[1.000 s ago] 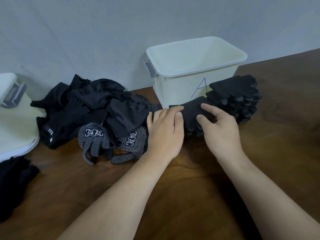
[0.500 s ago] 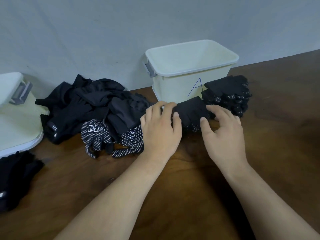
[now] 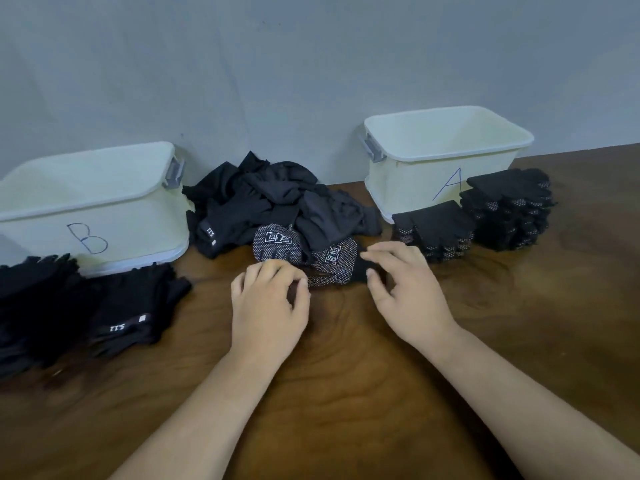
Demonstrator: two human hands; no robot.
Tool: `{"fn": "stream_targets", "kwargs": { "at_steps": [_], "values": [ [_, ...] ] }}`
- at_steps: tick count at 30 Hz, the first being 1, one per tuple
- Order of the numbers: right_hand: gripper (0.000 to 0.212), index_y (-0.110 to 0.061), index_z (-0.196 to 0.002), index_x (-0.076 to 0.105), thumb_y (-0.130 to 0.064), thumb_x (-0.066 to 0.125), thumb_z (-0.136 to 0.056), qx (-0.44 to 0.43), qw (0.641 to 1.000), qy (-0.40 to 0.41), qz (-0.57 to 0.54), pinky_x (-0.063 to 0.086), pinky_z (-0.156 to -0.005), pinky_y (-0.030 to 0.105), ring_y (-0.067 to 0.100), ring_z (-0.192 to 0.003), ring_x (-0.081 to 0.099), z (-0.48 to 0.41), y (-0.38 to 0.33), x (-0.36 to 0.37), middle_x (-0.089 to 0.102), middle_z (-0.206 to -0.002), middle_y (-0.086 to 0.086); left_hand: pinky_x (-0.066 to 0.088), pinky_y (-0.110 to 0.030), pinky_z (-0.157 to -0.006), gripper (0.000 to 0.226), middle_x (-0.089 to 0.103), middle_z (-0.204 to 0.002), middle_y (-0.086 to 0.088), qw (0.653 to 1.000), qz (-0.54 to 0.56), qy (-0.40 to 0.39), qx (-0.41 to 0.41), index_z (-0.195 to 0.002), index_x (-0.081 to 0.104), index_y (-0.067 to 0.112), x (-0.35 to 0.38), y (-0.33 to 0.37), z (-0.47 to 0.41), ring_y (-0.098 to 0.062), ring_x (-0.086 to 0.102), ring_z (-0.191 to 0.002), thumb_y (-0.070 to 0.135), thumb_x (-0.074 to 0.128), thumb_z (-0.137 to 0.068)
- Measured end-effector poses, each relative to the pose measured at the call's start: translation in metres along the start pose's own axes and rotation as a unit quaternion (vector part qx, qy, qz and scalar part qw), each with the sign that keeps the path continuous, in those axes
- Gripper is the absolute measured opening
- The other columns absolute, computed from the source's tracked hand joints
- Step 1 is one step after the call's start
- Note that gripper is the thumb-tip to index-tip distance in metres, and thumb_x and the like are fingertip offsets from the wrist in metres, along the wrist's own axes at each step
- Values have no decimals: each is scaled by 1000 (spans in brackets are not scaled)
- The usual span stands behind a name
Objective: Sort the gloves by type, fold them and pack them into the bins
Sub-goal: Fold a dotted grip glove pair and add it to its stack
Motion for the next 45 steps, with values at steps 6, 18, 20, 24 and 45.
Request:
{"fn": "stream_targets", "kwargs": {
  "at_steps": [6, 18, 20, 24, 45],
  "values": [
    [28, -20, -126, 76, -21, 67, -100, -73, 997, -6, 28, 52, -98, 44, 22, -114, 57, -19, -39, 46, 67, -126, -7, 32, -40, -112, 7, 58, -119, 21, 999, -5, -38, -20, -101, 65, 39, -30, -59, 7, -12, 48, -123, 33, 62, -100],
    [36, -26, -144, 66, -26, 59, -108, -61, 997, -25, -27, 41, -115, 30, 7, -141, 49, -37, -73, 70, 61, -147, -16, 50, -46, -103, 22, 58, -122, 26, 984, 172, -20, -41, -121, 62, 36, -39, -71, 3, 0, 47, -119, 27, 62, -101],
    [35, -22, -139, 70, -18, 68, -104, -25, 984, -27, -176, 38, -119, 23, 3, -139, 54, -30, -78, 59, 64, -144, -14, 46, -40, -110, 28, 59, -129, 24, 980, 198, -3, -18, -129, 62, 31, -44, -65, 5, 1, 47, -128, 23, 62, -102],
    [29, -7, -122, 75, -3, 76, -93, 93, 864, 5, -495, 53, -106, 35, 20, -122, 70, -27, -83, 41, 76, -125, 6, 34, -14, -115, 35, 59, -138, 21, 969, 249, 2, 1, -140, 61, 26, -56, -53, 7, -1, 48, -139, 21, 60, -105],
    [43, -36, -116, 78, -13, 91, -82, 173, 909, -256, -279, 53, -71, 24, 9, -77, 72, -39, -47, 32, 78, -115, -15, 52, -36, -70, 17, 62, -75, 1, 942, 262, -205, -40, -110, 63, 41, -43, -70, 6, -5, 57, -63, 31, 72, -100]
  ]
}}
Point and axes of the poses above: each hand's wrist, its own z-axis away from the middle knuckle, its own x-axis out of the palm, y = z × x, the point moved 4 cm from there along -z, towards the middle knuckle
